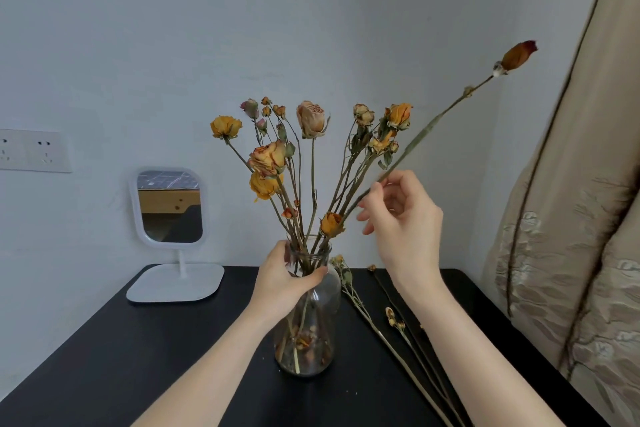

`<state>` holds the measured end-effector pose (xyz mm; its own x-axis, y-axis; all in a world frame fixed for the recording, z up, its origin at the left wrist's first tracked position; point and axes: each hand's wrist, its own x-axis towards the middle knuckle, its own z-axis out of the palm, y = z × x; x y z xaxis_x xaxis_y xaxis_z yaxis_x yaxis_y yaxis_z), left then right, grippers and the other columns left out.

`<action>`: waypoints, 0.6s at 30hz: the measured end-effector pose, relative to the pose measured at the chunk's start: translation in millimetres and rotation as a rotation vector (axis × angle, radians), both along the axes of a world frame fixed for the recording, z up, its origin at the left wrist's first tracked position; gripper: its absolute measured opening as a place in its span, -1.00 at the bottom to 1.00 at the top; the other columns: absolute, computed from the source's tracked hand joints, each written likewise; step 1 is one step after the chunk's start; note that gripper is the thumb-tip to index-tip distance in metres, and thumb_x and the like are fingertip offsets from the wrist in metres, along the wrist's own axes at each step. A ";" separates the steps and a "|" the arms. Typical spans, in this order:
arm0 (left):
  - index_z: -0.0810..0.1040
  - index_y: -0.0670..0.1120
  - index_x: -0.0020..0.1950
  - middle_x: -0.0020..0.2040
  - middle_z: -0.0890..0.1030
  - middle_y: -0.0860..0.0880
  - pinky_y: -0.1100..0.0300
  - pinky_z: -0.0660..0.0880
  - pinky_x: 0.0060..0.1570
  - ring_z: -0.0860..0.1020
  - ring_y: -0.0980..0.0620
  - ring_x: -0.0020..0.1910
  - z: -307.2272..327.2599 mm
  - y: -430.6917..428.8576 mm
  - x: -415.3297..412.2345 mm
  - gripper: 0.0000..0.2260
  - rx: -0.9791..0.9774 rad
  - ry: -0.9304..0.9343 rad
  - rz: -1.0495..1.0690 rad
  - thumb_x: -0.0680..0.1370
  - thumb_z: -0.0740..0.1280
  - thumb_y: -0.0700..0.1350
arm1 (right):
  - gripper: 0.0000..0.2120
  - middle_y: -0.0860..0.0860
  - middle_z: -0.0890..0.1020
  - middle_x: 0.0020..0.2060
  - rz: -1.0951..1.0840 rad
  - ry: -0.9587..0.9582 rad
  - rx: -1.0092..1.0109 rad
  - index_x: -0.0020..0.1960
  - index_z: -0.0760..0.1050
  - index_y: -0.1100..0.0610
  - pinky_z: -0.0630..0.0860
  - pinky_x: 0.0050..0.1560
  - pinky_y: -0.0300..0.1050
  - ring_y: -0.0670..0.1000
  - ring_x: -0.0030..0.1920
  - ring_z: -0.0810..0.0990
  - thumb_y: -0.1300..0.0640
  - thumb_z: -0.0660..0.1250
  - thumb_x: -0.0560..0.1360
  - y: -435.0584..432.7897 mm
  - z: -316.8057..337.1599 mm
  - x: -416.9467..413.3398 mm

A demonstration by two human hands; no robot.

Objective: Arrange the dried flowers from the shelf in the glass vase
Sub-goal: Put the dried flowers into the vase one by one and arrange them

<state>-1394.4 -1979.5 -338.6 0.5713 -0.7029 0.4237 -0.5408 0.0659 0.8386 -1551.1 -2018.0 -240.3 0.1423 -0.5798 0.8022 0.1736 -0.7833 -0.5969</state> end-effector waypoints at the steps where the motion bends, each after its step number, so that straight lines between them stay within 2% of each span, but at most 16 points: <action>1: 0.42 0.16 -0.07 -0.09 0.56 0.21 0.60 0.37 -0.27 0.44 0.52 -0.10 -1.0 -0.4 0.6 -0.69 -0.005 0.013 -0.006 0.34 0.51 0.01 | -0.82 -0.02 0.58 -0.36 0.001 0.017 -0.015 -0.17 0.41 -0.07 0.51 -0.43 -0.34 -0.09 -0.39 0.58 0.20 0.25 0.52 1.0 -1.7 2.4; 4: 0.44 0.14 0.01 -0.02 0.57 0.17 0.45 0.39 -0.16 0.50 0.30 -0.01 -4.8 -0.9 0.2 -0.66 -0.035 0.044 -0.014 0.33 0.51 0.01 | -0.93 0.01 0.58 -0.34 -0.002 0.079 -0.063 -0.09 0.44 0.06 0.55 -0.39 -0.31 -0.05 -0.34 0.59 0.21 0.26 0.52 2.5 -8.0 8.7; 7: 0.45 0.05 0.09 0.02 0.57 0.13 0.26 0.48 -0.01 0.52 0.15 0.03 -8.5 -2.2 0.1 -0.61 -0.049 0.066 -0.017 0.33 0.50 0.02 | -0.96 0.03 0.59 -0.30 -0.039 0.162 -0.110 -0.04 0.47 0.12 0.61 -0.30 -0.19 -0.04 -0.31 0.61 0.21 0.26 0.52 2.2 -12.3 13.9; 9: 0.45 0.04 0.09 0.02 0.57 0.11 0.27 0.47 -0.05 0.53 0.14 0.01 -10.1 -2.3 0.0 -0.61 -0.063 0.075 -0.021 0.34 0.50 0.02 | -0.96 0.00 0.59 -0.30 -0.060 0.227 -0.134 -0.05 0.49 0.14 0.62 -0.27 -0.19 -0.06 -0.30 0.61 0.21 0.27 0.52 2.2 -14.6 16.7; 12: 0.46 0.05 0.07 0.00 0.57 0.11 0.38 0.40 -0.18 0.53 0.21 -0.05 -11.9 -3.2 -0.3 -0.62 -0.080 0.073 -0.016 0.33 0.50 0.04 | -0.93 -0.06 0.56 -0.33 -0.119 0.314 -0.178 -0.06 0.53 0.17 0.55 -0.30 -0.36 -0.16 -0.35 0.55 0.19 0.29 0.52 1.0 -18.9 19.9; 14: 0.46 0.06 0.07 -0.01 0.57 0.12 0.39 0.39 -0.18 0.52 0.23 -0.04 -13.1 -4.0 -0.4 -0.62 -0.090 0.080 -0.011 0.33 0.49 0.04 | -0.92 -0.06 0.56 -0.35 -0.151 0.367 -0.200 -0.05 0.54 0.16 0.48 -0.33 -0.41 -0.17 -0.38 0.52 0.17 0.29 0.52 0.3 -20.4 22.2; 18: 0.44 0.07 0.09 0.01 0.56 0.13 0.35 0.41 -0.11 0.52 0.21 -0.01 -14.7 -4.8 -0.5 -0.60 -0.096 0.086 -0.011 0.33 0.50 0.03 | -0.88 -0.06 0.54 -0.36 -0.213 0.438 -0.222 -0.03 0.55 0.12 0.45 -0.37 -0.36 -0.14 -0.41 0.49 0.11 0.29 0.52 0.0 -23.0 27.3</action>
<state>-1394.9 -1984.3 -353.3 0.6011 -0.6677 0.4391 -0.4661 0.1533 0.8713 -1523.8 -2018.0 -263.3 0.3888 -0.4554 0.8009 -0.2314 -0.8897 -0.3936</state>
